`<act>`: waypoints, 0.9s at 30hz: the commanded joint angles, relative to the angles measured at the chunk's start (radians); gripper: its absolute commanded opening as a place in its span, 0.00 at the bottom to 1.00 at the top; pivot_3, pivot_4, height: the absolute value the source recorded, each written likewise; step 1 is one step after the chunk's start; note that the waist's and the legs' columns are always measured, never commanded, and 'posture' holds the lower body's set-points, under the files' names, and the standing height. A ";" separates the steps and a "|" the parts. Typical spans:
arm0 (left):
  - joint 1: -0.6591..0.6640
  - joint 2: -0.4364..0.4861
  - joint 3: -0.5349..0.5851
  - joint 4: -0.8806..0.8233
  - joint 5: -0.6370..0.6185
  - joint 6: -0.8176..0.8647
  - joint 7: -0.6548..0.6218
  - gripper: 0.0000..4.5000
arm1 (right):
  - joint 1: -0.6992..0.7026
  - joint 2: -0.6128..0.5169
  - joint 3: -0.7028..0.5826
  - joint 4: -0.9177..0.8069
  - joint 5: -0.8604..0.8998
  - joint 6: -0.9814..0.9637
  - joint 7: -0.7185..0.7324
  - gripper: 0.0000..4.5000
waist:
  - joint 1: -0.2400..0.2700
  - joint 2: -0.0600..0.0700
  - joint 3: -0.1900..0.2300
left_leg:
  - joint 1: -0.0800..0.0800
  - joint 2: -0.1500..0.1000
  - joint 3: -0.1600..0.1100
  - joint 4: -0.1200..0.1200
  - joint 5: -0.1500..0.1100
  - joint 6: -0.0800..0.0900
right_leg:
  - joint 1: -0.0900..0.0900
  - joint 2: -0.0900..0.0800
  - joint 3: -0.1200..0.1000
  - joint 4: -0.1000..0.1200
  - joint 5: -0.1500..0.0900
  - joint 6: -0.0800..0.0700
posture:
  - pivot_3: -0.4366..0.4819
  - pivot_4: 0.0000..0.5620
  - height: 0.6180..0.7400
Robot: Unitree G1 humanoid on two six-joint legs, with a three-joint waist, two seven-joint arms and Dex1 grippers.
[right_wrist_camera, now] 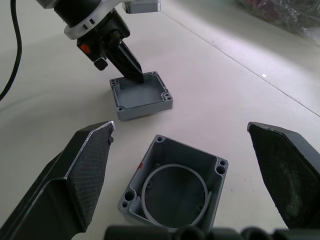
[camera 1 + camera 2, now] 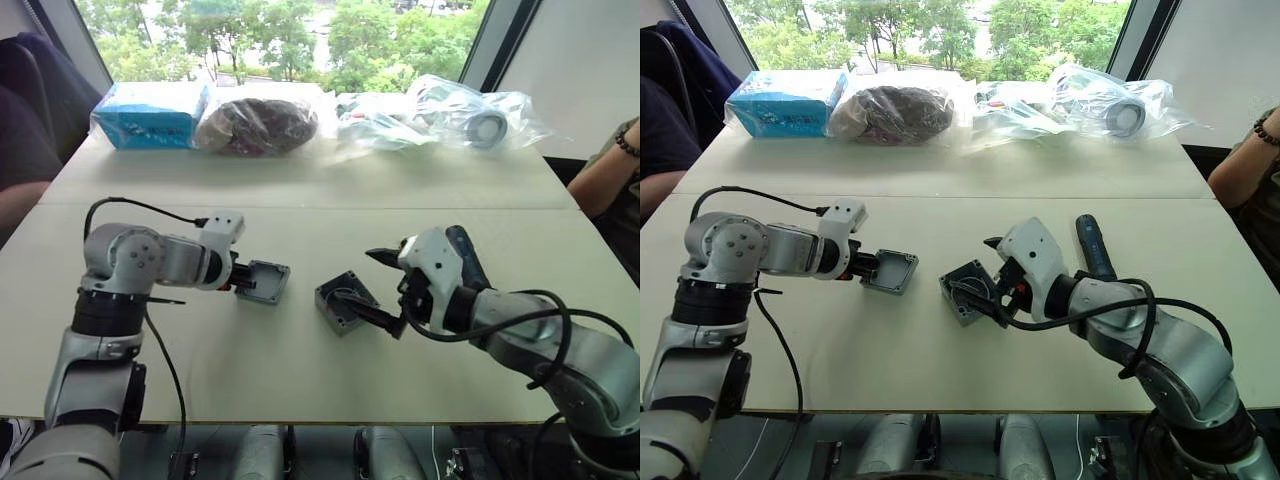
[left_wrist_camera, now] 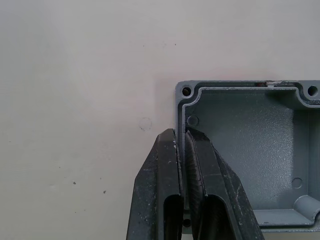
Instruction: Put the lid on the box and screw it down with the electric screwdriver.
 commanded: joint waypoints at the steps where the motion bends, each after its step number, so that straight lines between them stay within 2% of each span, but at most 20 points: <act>1: -0.016 -0.018 0.018 -0.027 0.100 -0.061 -0.043 0.01 | -0.018 0.048 -0.088 0.021 0.085 0.017 -0.032 1.00 | 0.001 0.000 0.000 | 0.000 0.000 0.000 0.000 0.000 0.000 | 0.000 0.000 0.000 0.000 0.000 0.000 | 0.48 0.27 1.00; 4: -0.072 0.018 0.017 -0.014 0.185 -0.242 -0.175 0.01 | -0.056 0.106 -0.136 0.088 0.166 0.060 -0.096 1.00 | -0.001 -0.001 0.001 | -0.001 0.000 0.000 0.000 0.000 0.000 | 0.000 0.000 0.000 0.000 0.000 0.000 | 0.48 0.27 1.00; 6: -0.131 0.057 0.016 0.004 0.243 -0.444 -0.349 0.01 | -0.138 0.192 -0.139 0.188 0.219 0.079 -0.149 1.00 | -0.002 -0.002 0.001 | -0.002 0.000 0.000 0.000 0.000 -0.001 | -0.002 0.000 0.000 0.000 0.000 -0.001 | 0.48 0.27 1.00; 9: -0.174 0.053 0.007 0.023 0.310 -0.619 -0.475 0.01 | -0.275 0.321 -0.148 0.341 0.250 0.075 -0.218 1.00 | -0.006 -0.001 0.001 | -0.003 0.001 0.002 -0.002 0.001 -0.002 | -0.006 0.001 0.000 0.000 0.001 -0.002 | 0.48 0.27 1.00; 13: -0.175 -0.005 0.006 -0.003 0.335 -0.712 -0.553 0.01 | -0.405 0.401 -0.218 0.483 0.317 0.100 -0.323 1.00 | -0.003 0.000 0.001 | -0.003 0.001 0.003 -0.004 0.001 -0.001 | -0.006 0.001 0.001 -0.002 0.001 -0.002 | 0.48 0.27 1.00; 16: -0.171 -0.045 -0.018 -0.028 0.381 -0.748 -0.571 0.01 | -0.441 0.399 -0.236 0.508 0.335 0.107 -0.336 1.00 | -0.002 -0.001 0.001 | -0.005 0.000 0.004 -0.003 0.001 -0.001 | -0.006 0.001 0.001 -0.002 0.001 -0.002 | 0.48 0.27 1.00; 27: -0.165 -0.136 -0.023 -0.044 0.448 -0.764 -0.611 0.01 | -0.425 0.391 -0.220 0.489 0.348 0.122 -0.360 1.00 | -0.020 -0.001 0.001 | -0.006 0.001 0.003 -0.003 0.000 -0.001 | -0.008 0.001 0.001 -0.002 0.001 -0.001 | 0.48 0.27 1.00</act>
